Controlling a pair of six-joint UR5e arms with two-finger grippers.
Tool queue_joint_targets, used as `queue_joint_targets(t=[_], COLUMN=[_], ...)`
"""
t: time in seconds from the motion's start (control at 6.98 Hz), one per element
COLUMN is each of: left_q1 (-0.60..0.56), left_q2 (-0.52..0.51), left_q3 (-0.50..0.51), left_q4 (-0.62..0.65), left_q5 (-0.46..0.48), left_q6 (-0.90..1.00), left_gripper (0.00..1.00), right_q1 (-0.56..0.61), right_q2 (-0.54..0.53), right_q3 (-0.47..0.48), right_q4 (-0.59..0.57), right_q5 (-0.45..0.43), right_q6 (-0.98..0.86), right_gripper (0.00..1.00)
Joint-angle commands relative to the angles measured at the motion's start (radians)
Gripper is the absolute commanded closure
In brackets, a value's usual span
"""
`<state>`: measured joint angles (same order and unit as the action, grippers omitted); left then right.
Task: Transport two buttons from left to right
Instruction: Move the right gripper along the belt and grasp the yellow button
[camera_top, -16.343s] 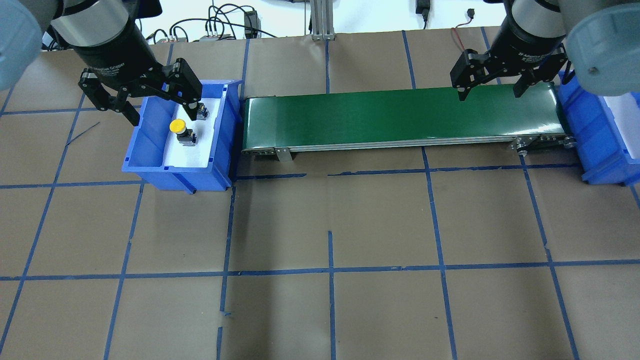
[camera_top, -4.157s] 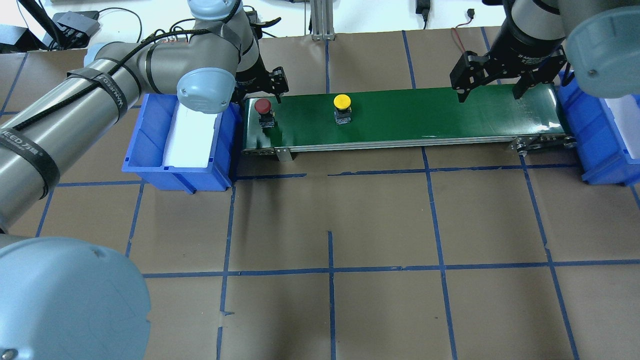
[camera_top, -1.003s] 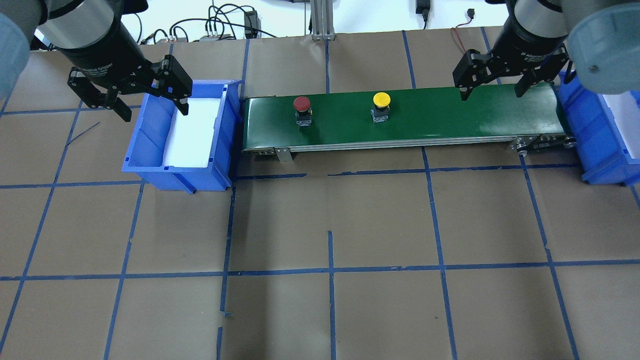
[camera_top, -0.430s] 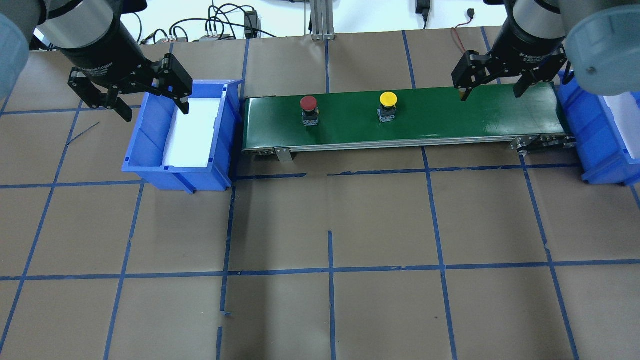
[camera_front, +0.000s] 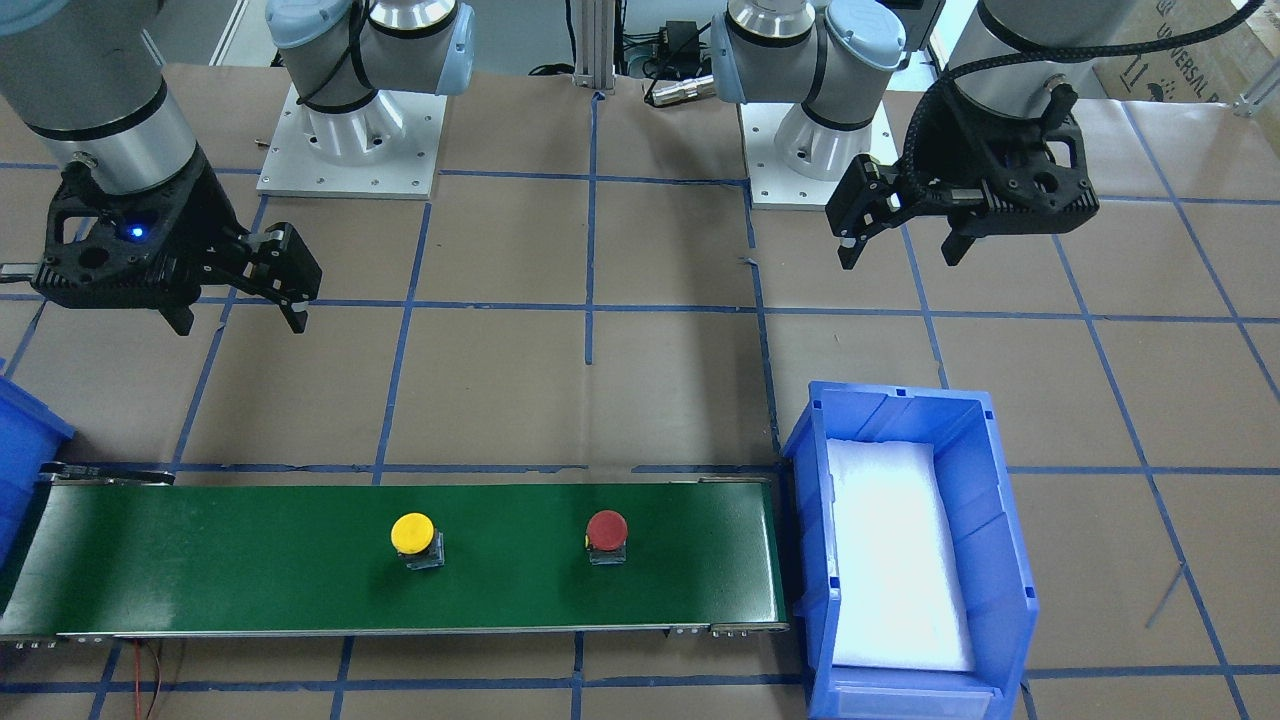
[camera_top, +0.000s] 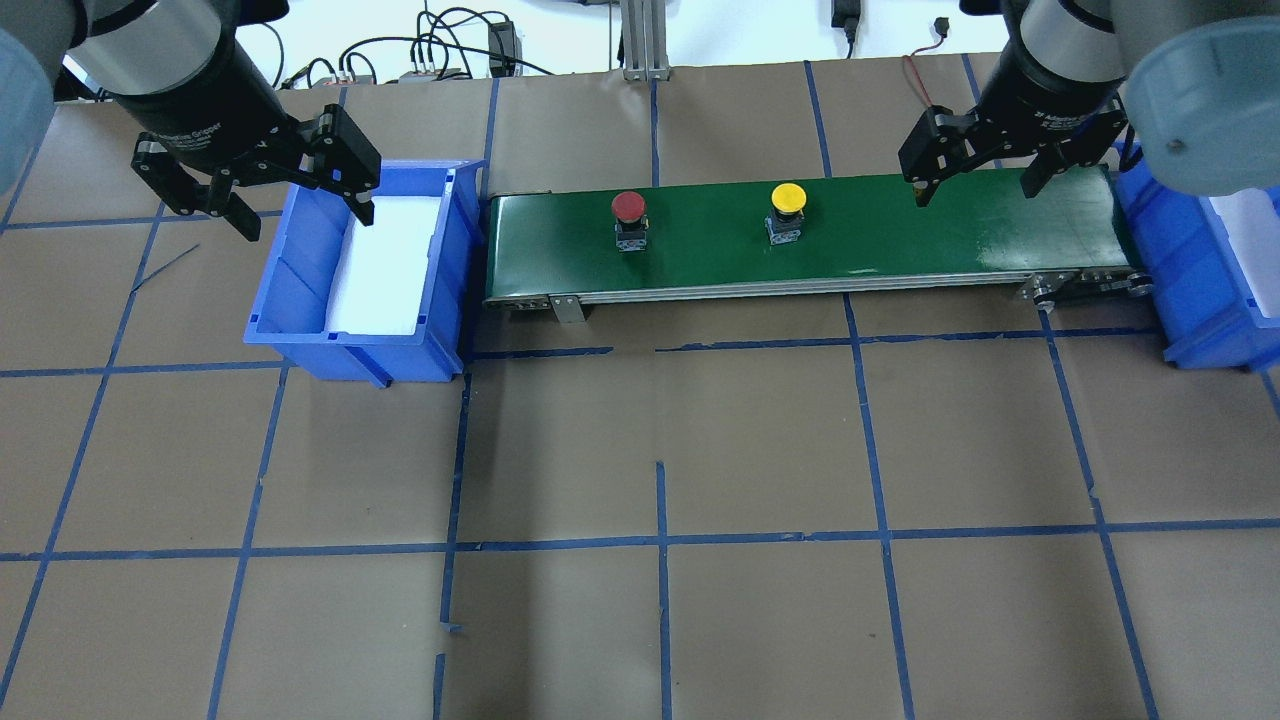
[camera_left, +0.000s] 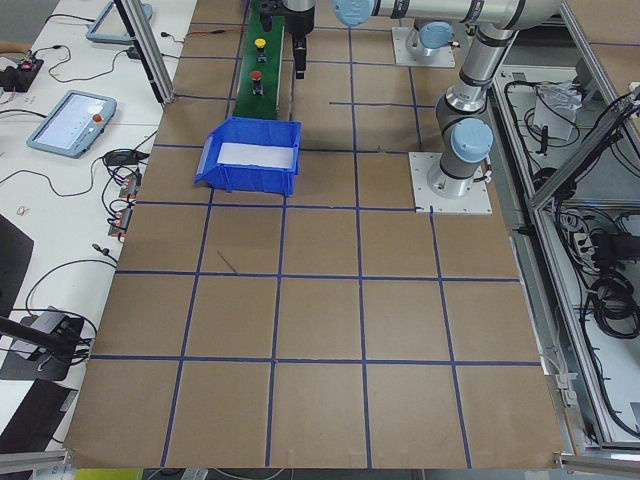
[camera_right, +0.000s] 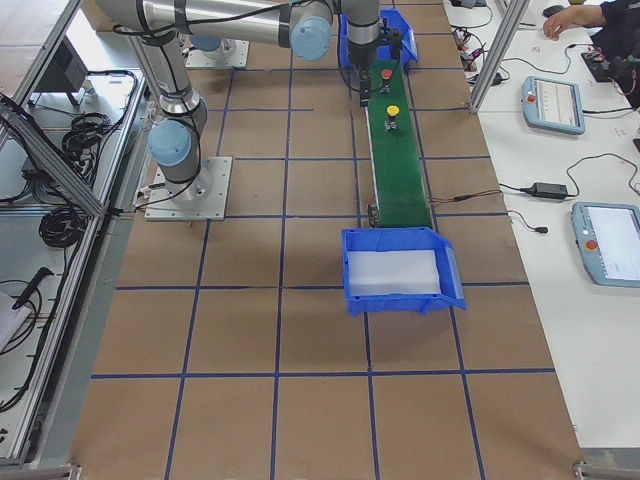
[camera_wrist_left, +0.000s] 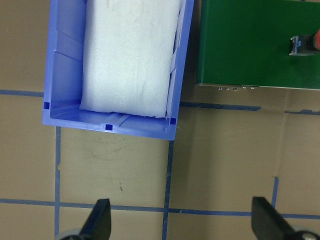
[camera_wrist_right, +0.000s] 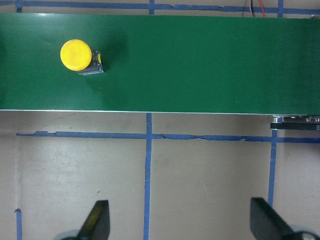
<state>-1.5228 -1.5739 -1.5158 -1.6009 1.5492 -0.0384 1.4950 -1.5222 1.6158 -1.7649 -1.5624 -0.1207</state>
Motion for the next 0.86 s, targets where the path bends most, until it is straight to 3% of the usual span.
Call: queue_joint_targets(t=[0.0,0.72], left_q1=[0.004,0.009], left_q2=[0.000,0.000], left_q3=[-0.001,-0.001], left_q4=[0.001,-0.001], left_q5=[0.000,0.000], left_q6=[0.000,0.000], left_gripper=[0.00,0.00], right_q1=[0.001,-0.024], right_q2=[0.039,0.233], right_q3=[-0.017,-0.157], right_q4=[-0.039,-0.106], right_q5=[0.007,0.042], right_q6=[-0.005,-0.059], right_gripper=[0.01,0.01])
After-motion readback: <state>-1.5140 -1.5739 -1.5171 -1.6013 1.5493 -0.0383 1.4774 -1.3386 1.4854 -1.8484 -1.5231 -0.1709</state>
